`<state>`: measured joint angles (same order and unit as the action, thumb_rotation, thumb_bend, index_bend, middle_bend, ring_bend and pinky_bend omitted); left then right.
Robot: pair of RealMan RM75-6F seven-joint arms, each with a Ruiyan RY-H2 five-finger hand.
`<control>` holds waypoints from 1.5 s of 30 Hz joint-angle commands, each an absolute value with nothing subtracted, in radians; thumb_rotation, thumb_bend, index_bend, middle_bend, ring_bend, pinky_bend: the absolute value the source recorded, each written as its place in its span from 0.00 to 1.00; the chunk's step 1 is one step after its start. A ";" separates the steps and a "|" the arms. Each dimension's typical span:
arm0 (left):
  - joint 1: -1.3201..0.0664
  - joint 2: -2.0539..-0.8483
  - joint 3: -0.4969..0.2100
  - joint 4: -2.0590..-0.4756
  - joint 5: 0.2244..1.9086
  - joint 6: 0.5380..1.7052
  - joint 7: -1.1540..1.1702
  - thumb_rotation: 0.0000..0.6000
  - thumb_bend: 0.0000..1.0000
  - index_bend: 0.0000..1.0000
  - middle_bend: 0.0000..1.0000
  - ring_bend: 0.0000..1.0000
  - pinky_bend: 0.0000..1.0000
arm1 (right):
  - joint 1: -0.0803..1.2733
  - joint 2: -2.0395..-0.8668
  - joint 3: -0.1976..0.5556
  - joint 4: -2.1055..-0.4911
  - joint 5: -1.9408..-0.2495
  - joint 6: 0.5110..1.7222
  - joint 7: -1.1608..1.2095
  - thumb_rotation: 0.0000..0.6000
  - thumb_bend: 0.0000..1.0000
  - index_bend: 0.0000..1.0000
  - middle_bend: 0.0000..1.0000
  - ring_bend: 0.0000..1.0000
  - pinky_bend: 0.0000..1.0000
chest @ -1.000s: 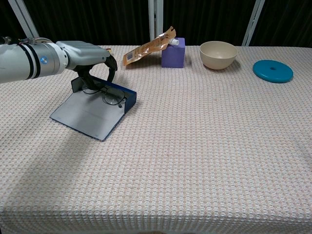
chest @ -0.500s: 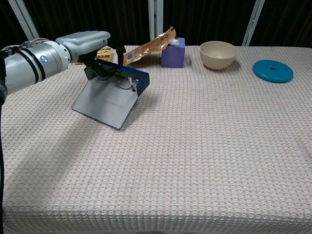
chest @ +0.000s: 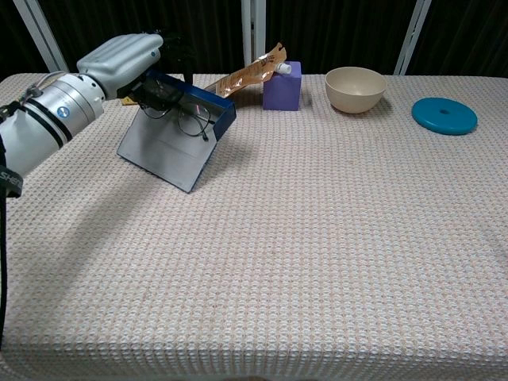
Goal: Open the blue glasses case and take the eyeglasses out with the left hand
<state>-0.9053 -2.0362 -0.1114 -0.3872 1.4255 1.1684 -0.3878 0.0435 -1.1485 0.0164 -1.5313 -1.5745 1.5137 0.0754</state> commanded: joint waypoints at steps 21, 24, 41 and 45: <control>-0.937 -1.996 -0.139 -0.436 1.413 0.971 -0.340 1.00 0.38 0.15 0.13 0.00 0.00 | 0.041 -1.150 0.017 -1.527 -1.575 1.517 0.081 1.00 0.48 0.00 0.15 0.00 0.03; -0.932 -1.949 -0.147 -0.525 1.403 0.955 -0.299 1.00 0.35 0.10 0.11 0.00 0.00 | 0.042 -1.151 0.017 -1.524 -1.577 1.517 0.084 1.00 0.48 0.00 0.15 0.00 0.03; -0.759 -1.598 -0.110 -1.265 1.294 1.005 0.160 1.00 0.38 0.41 0.09 0.00 0.00 | 0.054 -1.155 0.016 -1.512 -1.599 1.516 0.098 1.00 0.48 0.00 0.15 0.00 0.03; -0.738 -1.565 -0.096 -1.372 1.215 0.982 0.291 1.00 0.38 0.44 0.10 0.00 0.00 | 0.059 -1.158 0.016 -1.509 -1.603 1.514 0.100 1.00 0.48 0.00 0.15 0.00 0.03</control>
<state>-0.7782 -1.6181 -0.1174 -1.2782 1.2799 0.9825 0.1923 0.0584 -1.1579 0.0161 -1.5089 -1.6033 1.5140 0.1002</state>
